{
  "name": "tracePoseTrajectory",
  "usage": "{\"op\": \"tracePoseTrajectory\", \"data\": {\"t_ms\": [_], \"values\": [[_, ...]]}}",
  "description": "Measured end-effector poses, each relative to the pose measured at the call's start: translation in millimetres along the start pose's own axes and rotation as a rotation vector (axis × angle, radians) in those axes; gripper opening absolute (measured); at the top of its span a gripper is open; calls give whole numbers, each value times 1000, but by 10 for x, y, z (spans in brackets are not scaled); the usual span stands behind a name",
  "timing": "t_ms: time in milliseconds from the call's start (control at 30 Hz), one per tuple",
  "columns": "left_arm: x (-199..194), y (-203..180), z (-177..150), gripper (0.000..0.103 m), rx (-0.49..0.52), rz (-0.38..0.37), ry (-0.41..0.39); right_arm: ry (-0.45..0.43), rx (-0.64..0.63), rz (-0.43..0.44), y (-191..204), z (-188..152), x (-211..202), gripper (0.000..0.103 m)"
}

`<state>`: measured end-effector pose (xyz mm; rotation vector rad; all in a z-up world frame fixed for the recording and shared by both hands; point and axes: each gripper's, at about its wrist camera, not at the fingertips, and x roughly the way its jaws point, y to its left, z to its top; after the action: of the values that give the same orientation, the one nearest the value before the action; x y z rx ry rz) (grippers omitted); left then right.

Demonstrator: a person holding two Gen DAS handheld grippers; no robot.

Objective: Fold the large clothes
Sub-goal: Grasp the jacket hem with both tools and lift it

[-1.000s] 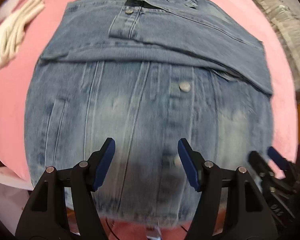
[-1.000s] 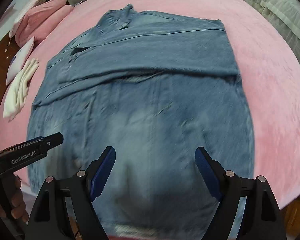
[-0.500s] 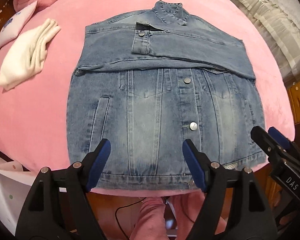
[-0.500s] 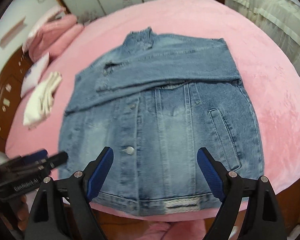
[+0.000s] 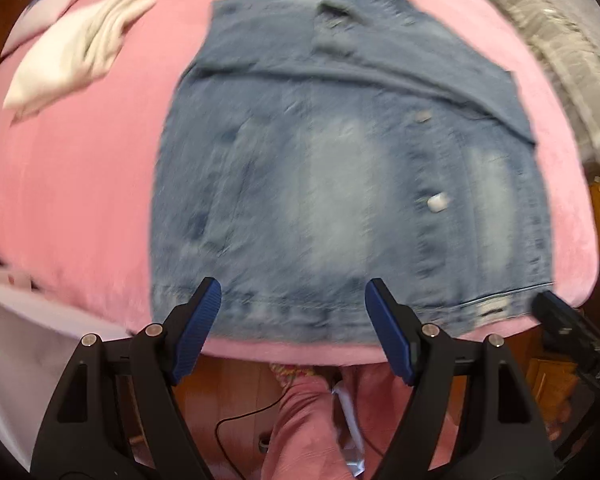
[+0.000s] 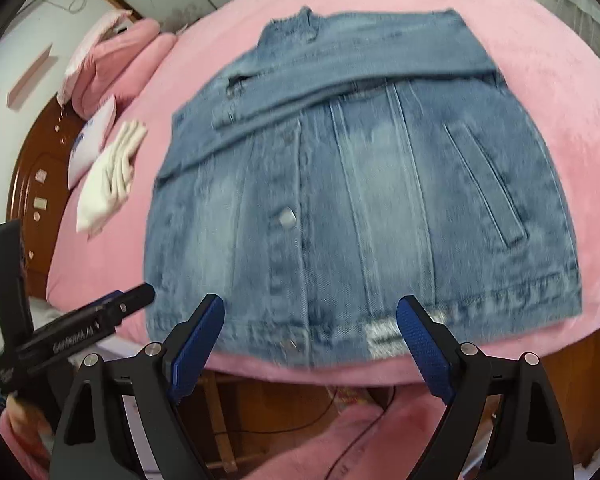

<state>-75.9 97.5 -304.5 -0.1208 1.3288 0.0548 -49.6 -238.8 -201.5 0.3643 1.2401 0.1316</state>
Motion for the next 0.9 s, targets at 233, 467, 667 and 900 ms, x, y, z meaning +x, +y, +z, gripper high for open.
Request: {"op": "tracePoseTrajectory", "data": {"t_ms": [233, 467, 667, 900], "values": [[362, 566, -289, 72, -21, 51, 97, 17, 128, -78, -700, -229, 13, 89], [489, 1097, -381, 72, -123, -21, 139, -70, 291, -235, -1676, -332, -114, 89], [649, 1422, -325, 72, -233, -121, 186, -45, 392, -240, -2297, -334, -41, 89], [875, 1702, -232, 72, -340, -303, 245, 16, 450, -144, -2580, -260, 210, 86]]}}
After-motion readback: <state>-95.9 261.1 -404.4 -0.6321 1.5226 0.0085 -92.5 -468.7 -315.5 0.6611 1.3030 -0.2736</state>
